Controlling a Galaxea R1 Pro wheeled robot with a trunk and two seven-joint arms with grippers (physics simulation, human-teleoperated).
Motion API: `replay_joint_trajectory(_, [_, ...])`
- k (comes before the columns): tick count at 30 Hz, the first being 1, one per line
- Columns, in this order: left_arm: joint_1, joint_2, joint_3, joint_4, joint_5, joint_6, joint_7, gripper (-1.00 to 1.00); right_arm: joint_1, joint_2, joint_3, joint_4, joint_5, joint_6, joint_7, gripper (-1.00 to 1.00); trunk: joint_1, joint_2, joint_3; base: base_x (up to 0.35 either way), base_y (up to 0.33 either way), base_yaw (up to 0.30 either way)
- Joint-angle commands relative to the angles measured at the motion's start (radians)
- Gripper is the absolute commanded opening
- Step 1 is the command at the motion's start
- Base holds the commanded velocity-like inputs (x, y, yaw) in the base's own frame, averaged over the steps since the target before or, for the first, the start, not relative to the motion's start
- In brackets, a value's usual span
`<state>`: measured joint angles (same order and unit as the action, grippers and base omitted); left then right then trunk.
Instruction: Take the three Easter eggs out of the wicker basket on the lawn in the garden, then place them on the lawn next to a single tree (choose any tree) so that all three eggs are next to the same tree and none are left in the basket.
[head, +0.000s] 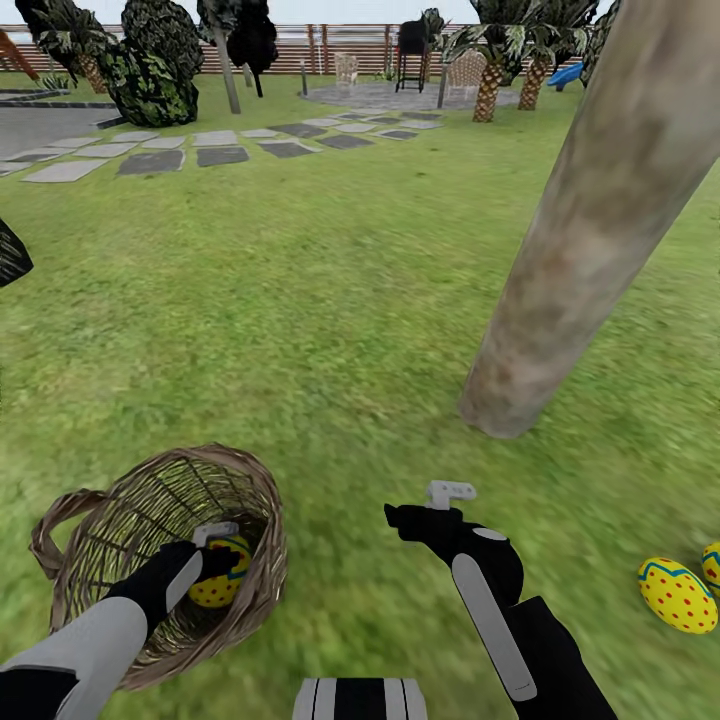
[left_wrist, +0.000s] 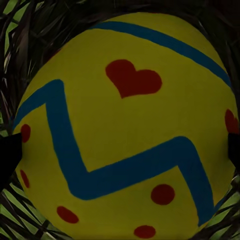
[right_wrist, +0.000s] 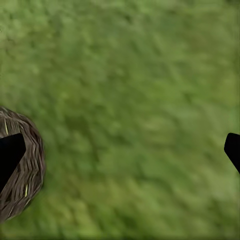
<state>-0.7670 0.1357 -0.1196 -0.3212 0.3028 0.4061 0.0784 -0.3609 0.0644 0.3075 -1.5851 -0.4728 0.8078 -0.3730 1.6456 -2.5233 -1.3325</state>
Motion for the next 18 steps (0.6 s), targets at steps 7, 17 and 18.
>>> replay_joint_trajectory(7, [0.000,0.001,-0.006,-0.002,0.010,0.013,0.006,-1.00,-0.001,0.000,0.001,-0.001,-0.010,0.002,-0.010,1.00,-0.002,0.000,0.011,0.000,0.000,0.000])
replay_joint_trajectory(17, [0.000,0.001,-0.007,-0.001,0.010,0.016,0.006,-1.00,0.000,0.000,0.001,-0.001,-0.011,0.002,-0.010,1.00,-0.003,0.001,0.022,0.000,0.000,0.000])
replay_joint_trajectory(18, [0.000,0.002,-0.007,-0.001,0.011,0.017,0.006,-1.00,0.000,0.000,0.001,-0.001,-0.011,0.002,-0.010,1.00,-0.003,0.001,0.022,0.000,0.000,0.000])
